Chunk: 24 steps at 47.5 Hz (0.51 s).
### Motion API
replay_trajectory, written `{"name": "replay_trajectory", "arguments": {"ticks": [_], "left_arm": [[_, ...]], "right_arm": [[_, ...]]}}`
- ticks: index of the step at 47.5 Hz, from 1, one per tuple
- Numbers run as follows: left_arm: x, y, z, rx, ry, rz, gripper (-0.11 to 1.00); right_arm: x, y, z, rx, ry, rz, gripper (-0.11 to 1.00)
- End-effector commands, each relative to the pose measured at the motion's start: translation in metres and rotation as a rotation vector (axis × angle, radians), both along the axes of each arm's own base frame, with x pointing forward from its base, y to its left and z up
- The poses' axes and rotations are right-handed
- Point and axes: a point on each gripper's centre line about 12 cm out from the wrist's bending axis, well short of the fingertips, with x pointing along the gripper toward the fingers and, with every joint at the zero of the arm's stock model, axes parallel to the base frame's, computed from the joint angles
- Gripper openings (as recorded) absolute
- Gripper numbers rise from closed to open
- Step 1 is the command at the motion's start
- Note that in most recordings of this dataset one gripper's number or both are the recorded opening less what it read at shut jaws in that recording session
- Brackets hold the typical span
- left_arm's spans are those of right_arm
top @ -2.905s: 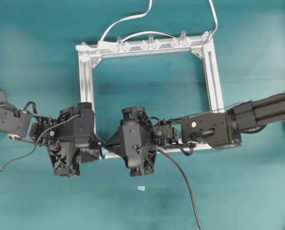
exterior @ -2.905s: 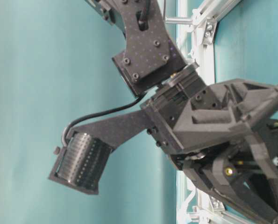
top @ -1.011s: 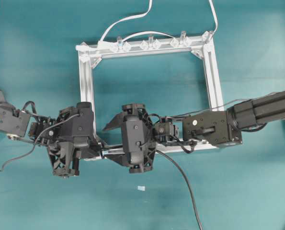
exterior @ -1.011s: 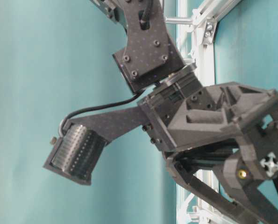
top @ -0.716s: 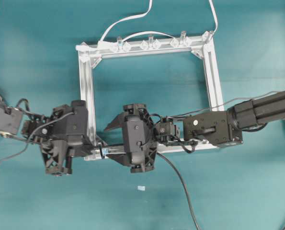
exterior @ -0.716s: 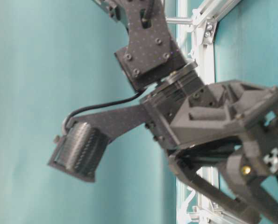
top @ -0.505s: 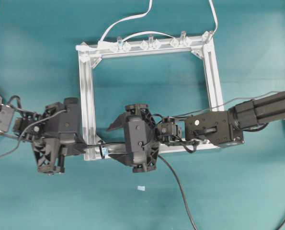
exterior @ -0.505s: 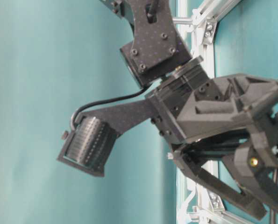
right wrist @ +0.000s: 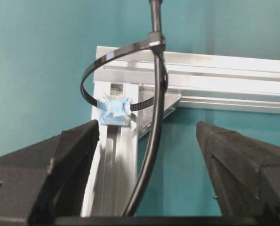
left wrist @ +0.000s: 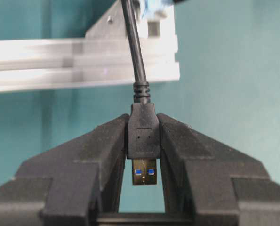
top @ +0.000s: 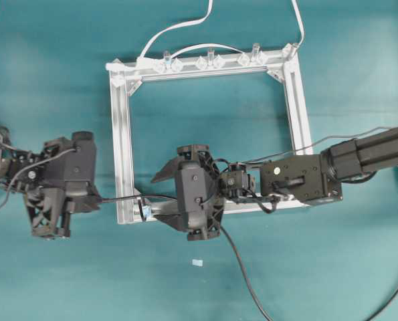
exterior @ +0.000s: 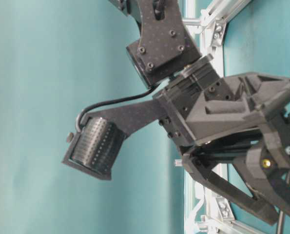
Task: Insert the wire through the string loop located on the left side.
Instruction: 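Grasp the USB connector with the left gripper and open the right gripper, then pull the cable leftward through the loop with the left gripper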
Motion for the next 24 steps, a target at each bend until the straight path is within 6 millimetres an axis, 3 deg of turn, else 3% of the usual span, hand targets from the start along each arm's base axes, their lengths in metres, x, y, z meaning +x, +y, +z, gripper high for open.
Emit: {"name": "replay_trajectory", "arguments": {"ticks": [1, 24], "left_arm": [[-0.004, -0.001, 0.008, -0.011, -0.018, -0.001, 0.2], [-0.028, -0.011, 0.011, -0.012, 0.052, -0.05, 0.2]], "right_arm": [[0.002, 0.001, 0.026, 0.007, -0.058, 0.002, 0.83], [0.002, -0.002, 0.025, 0.006, -0.058, -0.004, 0.83]]}}
